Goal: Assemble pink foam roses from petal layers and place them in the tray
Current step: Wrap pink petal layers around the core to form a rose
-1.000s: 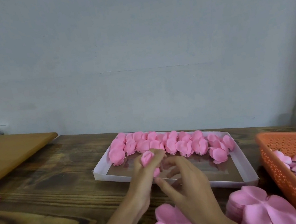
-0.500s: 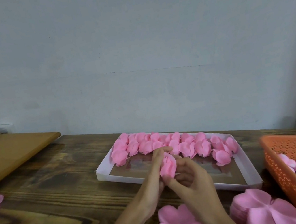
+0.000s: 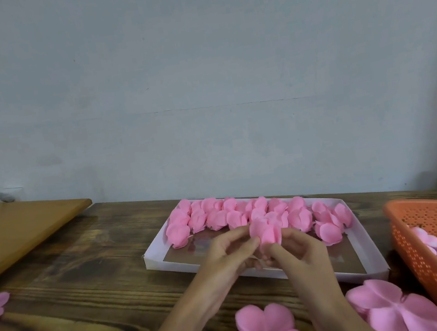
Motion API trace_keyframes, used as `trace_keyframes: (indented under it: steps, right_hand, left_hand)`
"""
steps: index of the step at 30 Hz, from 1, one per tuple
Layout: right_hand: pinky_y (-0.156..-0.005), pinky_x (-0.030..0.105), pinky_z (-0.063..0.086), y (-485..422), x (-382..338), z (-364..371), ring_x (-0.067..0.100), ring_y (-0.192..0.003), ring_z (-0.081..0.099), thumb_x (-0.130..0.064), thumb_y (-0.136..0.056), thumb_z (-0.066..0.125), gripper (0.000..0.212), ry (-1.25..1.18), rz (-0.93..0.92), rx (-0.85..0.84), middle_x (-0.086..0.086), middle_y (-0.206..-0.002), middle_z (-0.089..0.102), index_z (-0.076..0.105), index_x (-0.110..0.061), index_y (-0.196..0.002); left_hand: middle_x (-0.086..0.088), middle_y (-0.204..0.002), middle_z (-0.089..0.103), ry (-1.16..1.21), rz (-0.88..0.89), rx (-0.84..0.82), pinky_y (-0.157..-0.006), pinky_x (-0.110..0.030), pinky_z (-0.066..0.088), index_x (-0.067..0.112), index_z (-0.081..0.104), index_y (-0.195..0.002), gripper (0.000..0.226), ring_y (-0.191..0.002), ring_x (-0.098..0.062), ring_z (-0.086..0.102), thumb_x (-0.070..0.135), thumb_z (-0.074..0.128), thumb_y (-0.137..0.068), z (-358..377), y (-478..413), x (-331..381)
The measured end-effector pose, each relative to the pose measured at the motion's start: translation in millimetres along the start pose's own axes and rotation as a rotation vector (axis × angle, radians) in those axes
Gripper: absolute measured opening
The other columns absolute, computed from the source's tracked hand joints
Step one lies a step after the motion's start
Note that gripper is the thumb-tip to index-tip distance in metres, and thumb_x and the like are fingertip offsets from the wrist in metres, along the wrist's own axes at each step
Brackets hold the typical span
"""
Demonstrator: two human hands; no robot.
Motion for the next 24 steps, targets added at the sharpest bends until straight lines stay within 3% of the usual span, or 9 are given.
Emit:
trace_keyframes:
  steps: [3,5,7,9,11,14,17,20,24]
  right_hand:
    - [-0.076,0.032,0.063,1,0,2,0.027,-0.090,0.077,0.000,-0.092,0.065,0.023,-0.015,0.012,-0.051,0.009,-0.090,0.080,0.081,-0.016,-0.095]
    - [-0.078,0.030,0.061,2,0,2,0.020,-0.093,0.077,-0.008,-0.094,0.068,0.021,0.066,-0.002,-0.073,0.003,-0.093,0.080,0.081,-0.025,-0.097]
    - [-0.083,0.027,0.058,2,4,1,0.007,-0.093,0.073,-0.016,-0.092,0.073,0.020,0.213,-0.029,-0.008,-0.002,-0.098,0.078,0.080,-0.034,-0.097]
    - [-0.079,0.014,0.052,3,4,0,-0.001,-0.091,0.066,-0.020,-0.088,0.078,0.023,0.353,-0.086,0.097,-0.003,-0.103,0.068,0.075,-0.041,-0.097]
    - [-0.075,0.009,0.048,5,1,1,-0.002,-0.092,0.060,-0.026,-0.087,0.080,0.028,0.483,-0.144,0.125,-0.006,-0.106,0.057,0.069,-0.043,-0.107]
    - [-0.078,0.016,0.052,8,-4,2,0.001,-0.091,0.057,-0.027,-0.087,0.081,0.049,0.599,-0.187,0.139,-0.014,-0.111,0.049,0.057,-0.041,-0.128]
    - [-0.080,0.032,0.057,13,-9,5,0.006,-0.089,0.058,-0.024,-0.088,0.079,0.051,0.613,-0.193,0.153,-0.012,-0.115,0.047,0.052,-0.035,-0.130]
    - [-0.080,0.035,0.057,16,-11,7,0.008,-0.089,0.058,-0.022,-0.089,0.078,0.044,0.593,-0.215,0.158,-0.012,-0.115,0.047,0.052,-0.034,-0.123]
    - [-0.079,0.037,0.056,18,-11,11,0.008,-0.089,0.057,-0.018,-0.087,0.077,0.041,0.567,-0.218,0.156,-0.013,-0.114,0.048,0.056,-0.030,-0.121]
  left_hand:
    - [-0.014,-0.104,0.073,0.022,-0.023,-0.026,-0.091,-0.046,0.056,0.010,0.072,-0.128,0.037,-0.096,-0.029,0.068,0.035,0.071,-0.102,-2,-1,-2]
    - [-0.017,-0.113,0.074,0.024,-0.019,-0.034,-0.095,-0.047,0.057,0.010,0.071,-0.130,0.036,-0.104,-0.033,0.071,0.032,0.070,-0.102,-4,0,-1]
    - [-0.020,-0.126,0.072,0.027,0.010,-0.043,-0.100,-0.048,0.056,0.008,0.070,-0.132,0.034,-0.119,-0.039,0.069,0.026,0.069,-0.104,-4,2,2]
    - [-0.021,-0.129,0.071,0.023,0.030,-0.030,-0.104,-0.051,0.055,0.007,0.070,-0.132,0.034,-0.124,-0.041,0.067,0.024,0.069,-0.103,-2,4,5]
    - [-0.016,-0.125,0.075,-0.030,0.039,0.046,-0.101,-0.048,0.057,0.013,0.075,-0.126,0.031,-0.118,-0.036,0.071,0.028,0.073,-0.100,-2,4,9]
    - [-0.007,-0.102,0.081,-0.151,0.008,0.276,-0.087,-0.037,0.063,0.025,0.082,-0.108,0.016,-0.095,-0.027,0.077,0.032,0.077,-0.094,-14,-1,19]
    - [-0.004,-0.076,0.078,-0.485,-0.089,0.573,-0.072,-0.032,0.062,0.023,0.077,-0.087,0.008,-0.073,-0.021,0.075,0.028,0.079,-0.093,-40,-13,30]
    - [-0.007,-0.072,0.074,-0.995,-0.160,0.682,-0.068,-0.033,0.060,0.024,0.062,-0.070,0.029,-0.070,-0.021,0.072,0.033,0.078,-0.093,-59,-25,31]
    - [0.002,-0.083,0.070,-1.479,-0.230,0.683,-0.054,-0.020,0.037,0.019,0.072,-0.093,0.023,-0.072,-0.011,0.061,0.042,0.073,-0.096,-65,-35,21]
Point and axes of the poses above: each hand's wrist, its own y-axis away from the middle knuckle, its own z-axis out of the palm, x = y × z, the point moved 2 cm from there along -y, towards the middle knuckle
